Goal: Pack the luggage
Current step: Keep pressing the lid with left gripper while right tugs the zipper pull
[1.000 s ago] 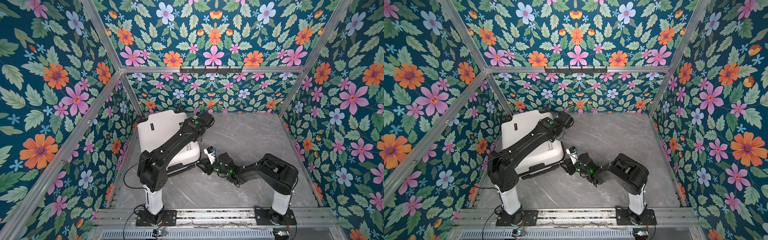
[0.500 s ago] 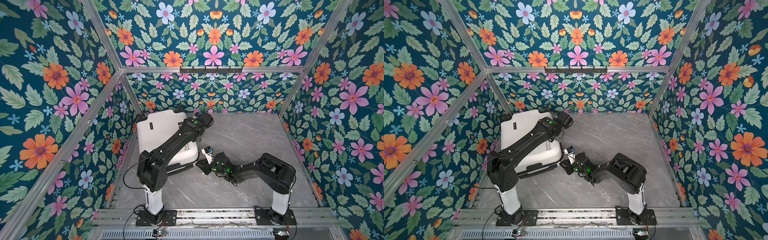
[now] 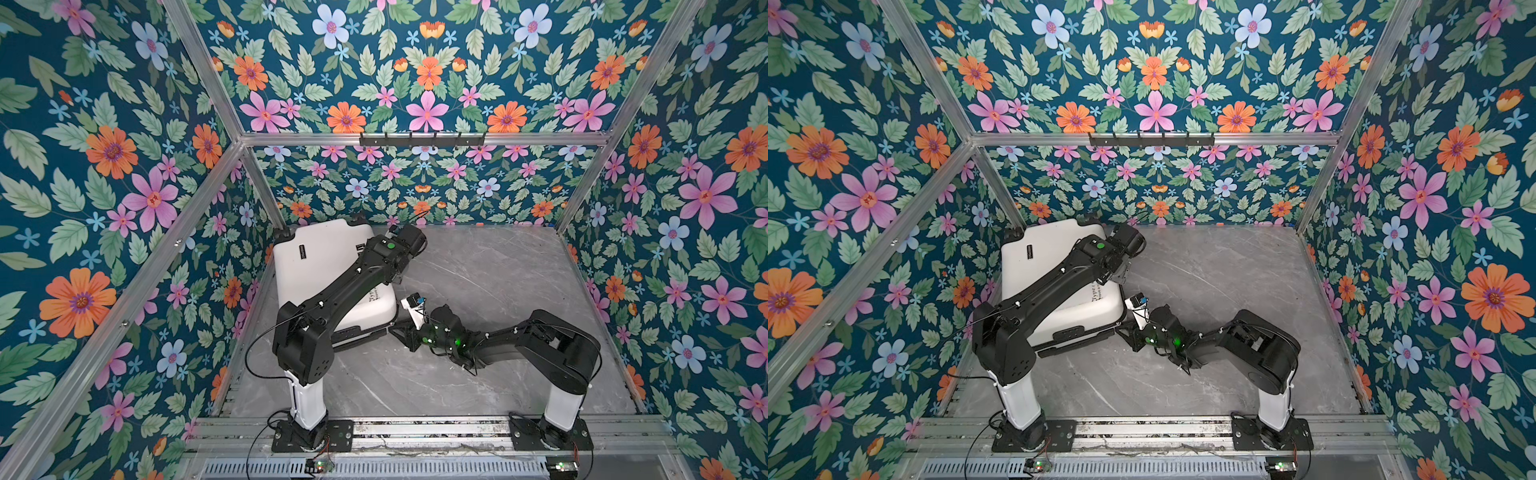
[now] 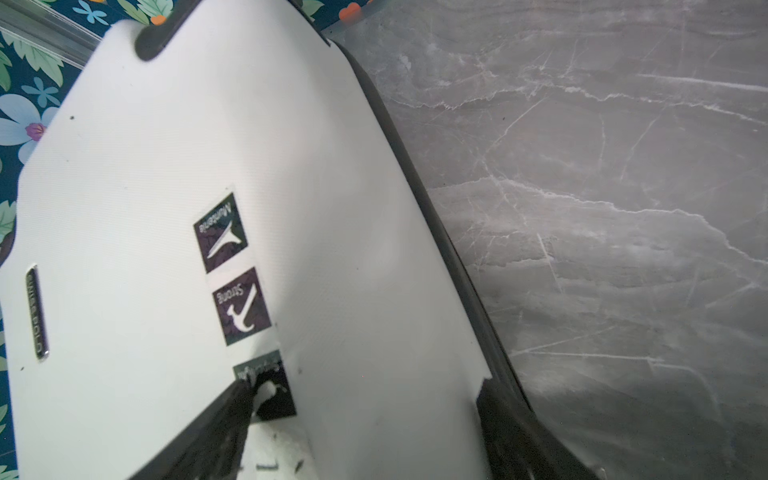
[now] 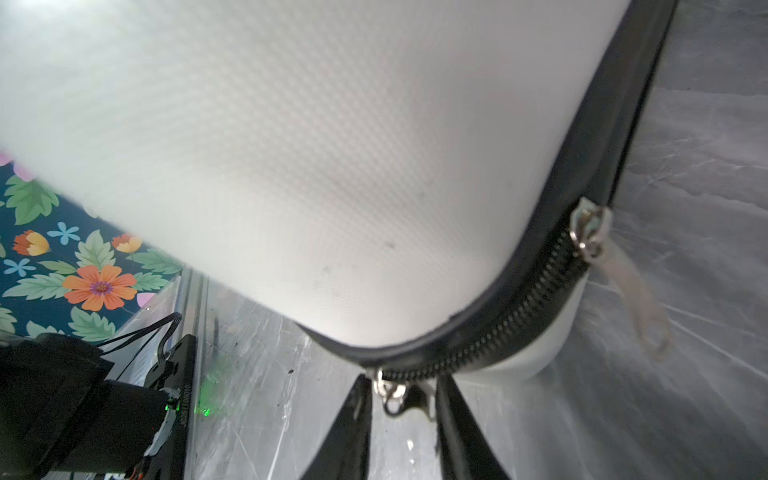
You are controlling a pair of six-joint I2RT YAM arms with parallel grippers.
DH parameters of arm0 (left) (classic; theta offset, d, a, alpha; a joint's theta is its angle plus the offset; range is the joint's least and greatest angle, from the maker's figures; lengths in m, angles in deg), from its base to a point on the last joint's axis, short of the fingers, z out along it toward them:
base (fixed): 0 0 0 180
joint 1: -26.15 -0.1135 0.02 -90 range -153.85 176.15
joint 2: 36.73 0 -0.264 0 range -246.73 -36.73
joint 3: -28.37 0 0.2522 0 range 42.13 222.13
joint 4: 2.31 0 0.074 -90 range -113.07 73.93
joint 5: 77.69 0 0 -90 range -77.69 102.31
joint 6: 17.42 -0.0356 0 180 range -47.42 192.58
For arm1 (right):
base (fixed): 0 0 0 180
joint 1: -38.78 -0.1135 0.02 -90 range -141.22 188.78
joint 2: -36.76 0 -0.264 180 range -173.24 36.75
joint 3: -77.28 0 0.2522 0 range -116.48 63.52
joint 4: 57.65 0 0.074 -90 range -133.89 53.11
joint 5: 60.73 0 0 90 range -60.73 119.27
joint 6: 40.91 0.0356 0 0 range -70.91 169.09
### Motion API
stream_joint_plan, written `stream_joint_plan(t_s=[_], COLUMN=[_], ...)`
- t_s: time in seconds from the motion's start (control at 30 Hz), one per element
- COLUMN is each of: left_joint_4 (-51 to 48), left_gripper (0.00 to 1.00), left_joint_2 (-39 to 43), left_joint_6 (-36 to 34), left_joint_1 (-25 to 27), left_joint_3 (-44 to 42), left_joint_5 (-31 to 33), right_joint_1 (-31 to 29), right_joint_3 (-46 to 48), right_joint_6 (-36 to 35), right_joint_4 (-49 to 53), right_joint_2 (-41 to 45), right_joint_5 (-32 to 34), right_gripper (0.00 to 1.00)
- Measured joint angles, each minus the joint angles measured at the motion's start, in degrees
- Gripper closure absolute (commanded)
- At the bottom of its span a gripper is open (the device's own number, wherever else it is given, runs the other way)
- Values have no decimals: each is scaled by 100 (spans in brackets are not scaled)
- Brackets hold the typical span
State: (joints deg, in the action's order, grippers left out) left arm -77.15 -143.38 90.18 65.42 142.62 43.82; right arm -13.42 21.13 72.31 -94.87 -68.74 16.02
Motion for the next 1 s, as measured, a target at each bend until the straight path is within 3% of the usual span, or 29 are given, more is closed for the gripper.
stream_joint_plan(t_s=[0.27, 0.33, 0.43, 0.53, 0.8, 1.0], left_joint_4=[-42, -48, -39, 11, 472, 1047], left_gripper=[14, 16, 20, 26, 57, 61], left_joint_2=[17, 26, 39, 61, 173, 330], left_joint_6=[0, 2, 9, 7, -15, 0], left_joint_1=[-24, -24, -17, -4, 24, 24], left_joint_3=[-22, -22, -39, -76, -321, -717], left_joint_5=[0, 0, 0, -4, 20, 192], right_joint_1=[-13, -13, -7, -15, 144, 304], right_joint_3=[-234, -247, -254, -256, 9, -98], right_joint_6=[-4, -2, -11, -2, 120, 214], right_joint_4=[188, 190, 195, 225, 387, 472], right_joint_2=[-168, -197, -203, -162, 304, 378], right_joint_5=[-24, 2, 11, -50, 15, 146], right_gripper=[78, 83, 99, 100, 100, 100])
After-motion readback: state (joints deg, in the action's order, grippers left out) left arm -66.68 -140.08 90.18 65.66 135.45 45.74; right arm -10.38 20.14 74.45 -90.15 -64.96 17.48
